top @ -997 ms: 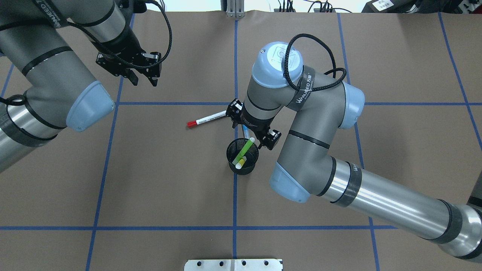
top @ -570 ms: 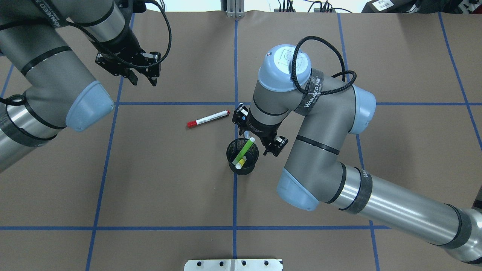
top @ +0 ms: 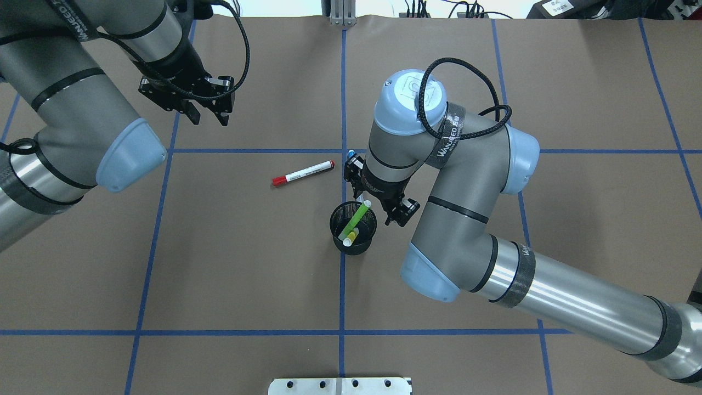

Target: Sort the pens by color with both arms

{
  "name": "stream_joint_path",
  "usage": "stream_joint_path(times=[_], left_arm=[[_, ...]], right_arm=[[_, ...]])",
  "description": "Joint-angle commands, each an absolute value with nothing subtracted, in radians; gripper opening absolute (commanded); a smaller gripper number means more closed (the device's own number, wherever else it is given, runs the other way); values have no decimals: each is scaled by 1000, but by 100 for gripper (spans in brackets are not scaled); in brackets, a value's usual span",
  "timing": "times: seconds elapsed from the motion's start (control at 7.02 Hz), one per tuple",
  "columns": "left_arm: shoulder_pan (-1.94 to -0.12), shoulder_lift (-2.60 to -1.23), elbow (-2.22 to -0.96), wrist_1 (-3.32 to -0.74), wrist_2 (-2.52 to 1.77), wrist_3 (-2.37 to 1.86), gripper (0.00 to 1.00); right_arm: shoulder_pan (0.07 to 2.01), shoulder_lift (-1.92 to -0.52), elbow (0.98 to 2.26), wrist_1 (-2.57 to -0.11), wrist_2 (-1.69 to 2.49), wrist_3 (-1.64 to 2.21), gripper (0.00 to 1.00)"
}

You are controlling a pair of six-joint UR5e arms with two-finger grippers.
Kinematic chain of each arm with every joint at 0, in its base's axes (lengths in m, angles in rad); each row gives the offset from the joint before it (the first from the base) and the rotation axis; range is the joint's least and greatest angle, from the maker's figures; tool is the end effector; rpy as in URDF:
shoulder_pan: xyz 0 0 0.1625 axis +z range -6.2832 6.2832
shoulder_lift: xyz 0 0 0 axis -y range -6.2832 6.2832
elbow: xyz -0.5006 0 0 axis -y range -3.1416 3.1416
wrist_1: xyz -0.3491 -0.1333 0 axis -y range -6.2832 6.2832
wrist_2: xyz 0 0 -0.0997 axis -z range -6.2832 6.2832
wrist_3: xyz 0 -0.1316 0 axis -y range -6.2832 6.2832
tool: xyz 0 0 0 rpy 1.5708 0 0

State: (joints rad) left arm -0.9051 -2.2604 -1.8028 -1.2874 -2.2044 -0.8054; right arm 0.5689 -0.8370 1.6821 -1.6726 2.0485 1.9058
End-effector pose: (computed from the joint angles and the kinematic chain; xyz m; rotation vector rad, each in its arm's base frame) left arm 0.3720 -0.5634 0.2964 0.0466 0.8657 0.0713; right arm -0.5669 -0.4489 0.2917 -0.3742 -0.7918 0.6695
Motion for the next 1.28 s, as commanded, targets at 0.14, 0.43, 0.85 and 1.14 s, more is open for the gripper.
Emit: stream_joint_path(times=[0.14,0.43,0.85,1.14], left_arm=[[-907,-2260,-1802,-1287,-2204,-805,55],[-907,-2260,-1802,-1287,-2203,-805,55],[-907,-2260,-1804,-1287,-2203,-805,74],[-908,-2261,-1805,-1287,-2197,-805,87]], right_arm=[[568,-856,1660,-1579,2048,1965,74],[561,-857,1634,-1528,2049,1988,71],[561,-857,1637,-1528,2054,2002,66],[563,-857,1644,-1528,2057,2000,66]])
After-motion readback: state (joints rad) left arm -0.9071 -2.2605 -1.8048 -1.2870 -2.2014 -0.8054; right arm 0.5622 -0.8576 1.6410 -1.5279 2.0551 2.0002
